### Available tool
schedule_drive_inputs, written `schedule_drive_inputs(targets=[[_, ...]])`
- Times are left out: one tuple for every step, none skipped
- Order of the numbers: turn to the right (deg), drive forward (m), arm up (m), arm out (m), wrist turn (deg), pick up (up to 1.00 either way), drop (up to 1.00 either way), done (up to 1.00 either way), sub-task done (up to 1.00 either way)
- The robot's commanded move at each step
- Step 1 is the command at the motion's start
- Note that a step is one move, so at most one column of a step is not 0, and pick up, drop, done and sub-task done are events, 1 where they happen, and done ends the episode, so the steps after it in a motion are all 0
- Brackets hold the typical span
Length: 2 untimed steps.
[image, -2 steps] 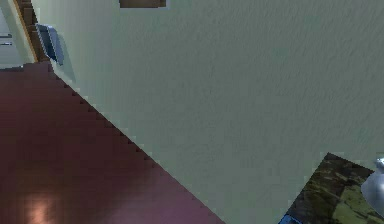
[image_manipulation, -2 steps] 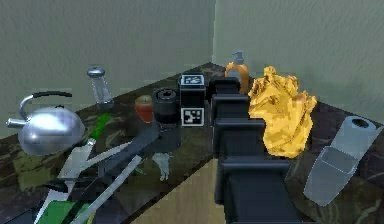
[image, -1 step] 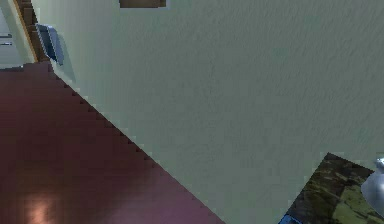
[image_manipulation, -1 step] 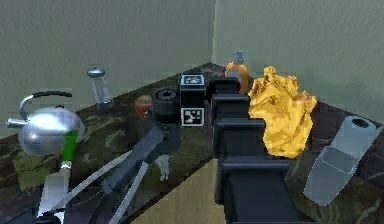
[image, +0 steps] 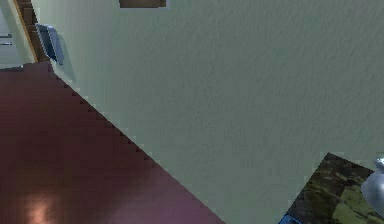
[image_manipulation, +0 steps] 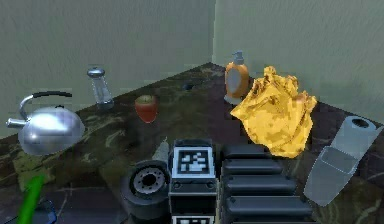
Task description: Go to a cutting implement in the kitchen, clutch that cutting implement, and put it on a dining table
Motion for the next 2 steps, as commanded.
schedule_drive_inputs(targets=[[-45.0, 0.00, 0.00, 0.00, 0.0, 0.00, 0.00, 0.00, 0.00], [-45.0, 0.00, 0.00, 0.00, 0.0, 0.00, 0.00, 0.00, 0.00]])
